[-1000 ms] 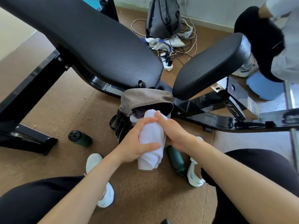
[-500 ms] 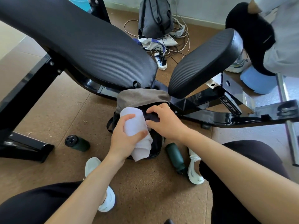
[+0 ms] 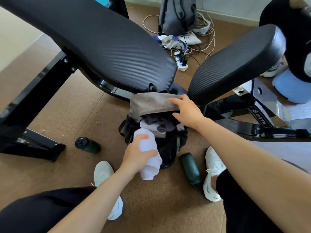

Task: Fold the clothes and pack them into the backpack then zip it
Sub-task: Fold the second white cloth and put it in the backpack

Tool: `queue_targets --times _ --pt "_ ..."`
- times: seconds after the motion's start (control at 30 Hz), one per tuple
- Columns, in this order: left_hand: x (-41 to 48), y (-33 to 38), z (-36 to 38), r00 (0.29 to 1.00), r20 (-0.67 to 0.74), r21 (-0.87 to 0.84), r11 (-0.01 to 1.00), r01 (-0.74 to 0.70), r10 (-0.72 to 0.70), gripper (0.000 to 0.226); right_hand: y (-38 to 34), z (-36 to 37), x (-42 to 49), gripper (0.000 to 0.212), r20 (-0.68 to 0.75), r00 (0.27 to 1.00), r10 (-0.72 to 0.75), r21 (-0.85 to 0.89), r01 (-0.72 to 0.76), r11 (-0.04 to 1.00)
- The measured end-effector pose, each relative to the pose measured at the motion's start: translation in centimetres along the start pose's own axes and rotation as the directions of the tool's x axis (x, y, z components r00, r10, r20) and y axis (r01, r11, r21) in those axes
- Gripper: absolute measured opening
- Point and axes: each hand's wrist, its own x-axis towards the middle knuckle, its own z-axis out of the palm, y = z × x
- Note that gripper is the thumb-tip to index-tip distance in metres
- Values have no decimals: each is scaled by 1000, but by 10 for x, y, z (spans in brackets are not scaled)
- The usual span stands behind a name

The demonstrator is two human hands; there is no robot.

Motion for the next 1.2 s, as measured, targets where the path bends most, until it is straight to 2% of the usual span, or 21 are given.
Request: queue_targets --times 0.07,0.1,0.2,0.3,0.43,0.5,0.6,0.63,0.7,0.77,0.8,0.83,0.87,0.9,0.97,1.07,1.2 --pt "19 1 11 1000 26 -7 1000 17 -17 61 5 0 6 65 -41 999 6 -11 -7 1000" --pt "30 2 16 999 34 -18 1000 20 -19 61 8 0 9 57 -54 998 18 -21 -19 1000" --pt "63 4 30 998 61 -64 997 33 -29 61 11 -5 22 10 -114 990 85 89 -75 993" --pt "91 4 43 996 81 -27 999 -31 33 72 13 -18 37 32 -135 979 153 246 -116 962" --pt "119 10 59 997 -20 -164 983 -78 76 81 14 -26 46 18 -104 970 219 534 -131 835" --pt "127 15 70 996 -60 -229 970 -78 66 82 12 -27 48 17 -97 974 207 552 -120 825" --pt "136 24 82 994 -29 -401 910 -107 104 71 7 -28 49 17 -94 979 180 557 -98 824" --pt "142 26 83 992 -34 -400 907 -127 124 68 7 -28 50 17 -89 981 173 551 -96 829" --pt "158 29 80 988 -78 -256 955 -150 134 71 7 -28 50 17 -78 985 155 543 -88 835" --pt "173 25 66 985 -69 123 981 -149 158 73 10 -28 49 18 -69 987 146 536 -87 840" --pt "178 19 60 983 -18 353 921 -164 182 71 12 -28 49 18 -71 987 144 528 -85 845" --pt "182 13 54 974 35 538 817 -208 225 69 14 -28 50 18 -77 987 140 515 -81 853" --pt "186 7 49 957 77 655 710 -259 278 67 15 -28 50 18 -82 987 135 502 -76 862" --pt "188 3 47 943 109 718 631 -294 315 66 16 -28 50 18 -85 988 129 492 -71 868" --pt "195 0 48 945 141 760 580 -295 296 70 17 -29 50 18 -89 988 126 490 -66 869" --pt "208 6 54 969 170 762 600 -245 180 77 15 -27 50 17 -84 986 141 525 -77 848" --pt "223 2 53 969 212 709 662 -243 129 78 11 -25 50 15 -93 984 155 548 -80 832"
